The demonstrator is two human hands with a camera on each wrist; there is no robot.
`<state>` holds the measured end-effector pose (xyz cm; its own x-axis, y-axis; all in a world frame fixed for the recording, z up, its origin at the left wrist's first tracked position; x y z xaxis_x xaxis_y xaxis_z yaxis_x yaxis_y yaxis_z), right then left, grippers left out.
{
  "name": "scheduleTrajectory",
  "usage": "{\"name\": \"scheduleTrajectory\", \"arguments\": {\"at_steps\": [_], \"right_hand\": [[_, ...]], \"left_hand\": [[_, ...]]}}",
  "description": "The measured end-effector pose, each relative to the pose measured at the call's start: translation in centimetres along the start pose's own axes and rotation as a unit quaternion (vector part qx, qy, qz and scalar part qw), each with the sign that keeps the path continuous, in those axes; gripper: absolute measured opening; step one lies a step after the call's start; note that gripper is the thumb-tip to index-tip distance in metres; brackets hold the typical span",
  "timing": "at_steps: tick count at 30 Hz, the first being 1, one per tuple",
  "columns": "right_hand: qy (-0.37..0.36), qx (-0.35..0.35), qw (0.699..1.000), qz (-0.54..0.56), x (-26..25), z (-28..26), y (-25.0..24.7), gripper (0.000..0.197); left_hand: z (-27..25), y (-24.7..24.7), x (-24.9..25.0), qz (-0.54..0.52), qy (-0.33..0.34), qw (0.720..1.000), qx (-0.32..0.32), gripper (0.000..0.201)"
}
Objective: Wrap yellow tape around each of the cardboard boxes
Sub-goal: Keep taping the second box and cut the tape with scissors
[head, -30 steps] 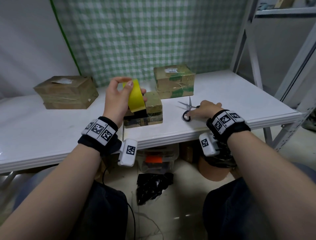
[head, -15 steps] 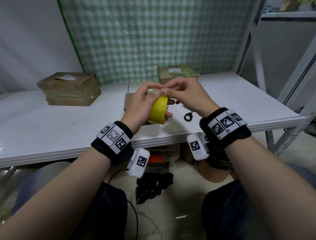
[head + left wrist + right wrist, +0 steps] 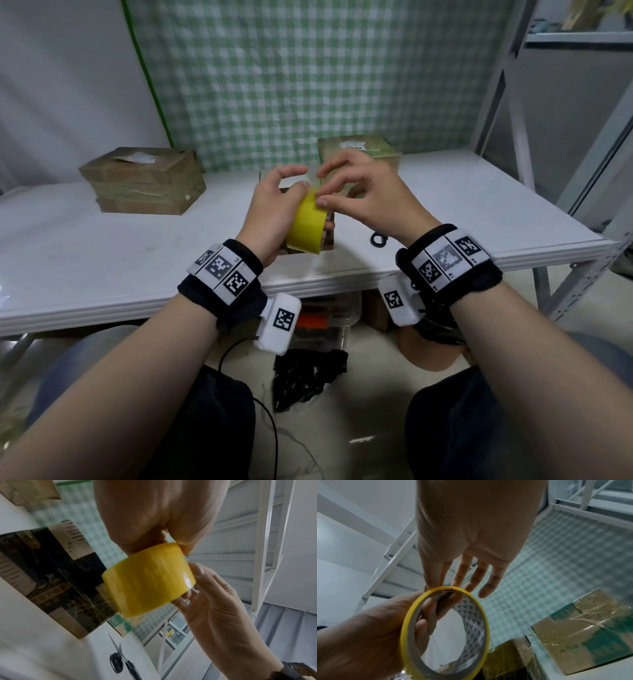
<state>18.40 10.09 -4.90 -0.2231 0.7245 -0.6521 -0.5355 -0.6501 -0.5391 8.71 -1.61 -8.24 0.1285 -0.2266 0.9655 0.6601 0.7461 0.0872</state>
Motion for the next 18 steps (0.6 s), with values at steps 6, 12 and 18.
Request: {"name": "scheduleTrajectory", "arguments": {"at_steps": [6, 12, 18], "right_hand": [[0.044, 0.002, 0.998, -0.040, 0.3, 1.1, 0.8, 0.037], [0.185, 0.010, 0.983, 0.000, 1.7, 1.6, 1.7, 0.045], [0.287, -0.006, 0.958, -0.025, 4.6, 1.1, 3.1, 0.060]], "left_hand": [[1.5, -3.5, 3.1, 0.125, 0.138, 0.977, 0.100, 0.027], [2.6, -8.8, 3.7, 0.335, 0.143, 0.917, 0.165, 0.038], [4.3, -11.9, -1.1, 0.503, 0.010, 0.849, 0.161, 0.038]]}}
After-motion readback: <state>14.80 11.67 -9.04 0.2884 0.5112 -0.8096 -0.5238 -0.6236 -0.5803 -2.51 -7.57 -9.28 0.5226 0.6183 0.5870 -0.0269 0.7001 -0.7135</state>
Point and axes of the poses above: each hand's wrist, its own z-axis towards the middle knuckle, its own y-axis out of the palm, x = y × z, the point moved 6 cm from there along z, towards the middle knuckle, and after that the axes turned 4 degrees about y, right-handed, at the moved point
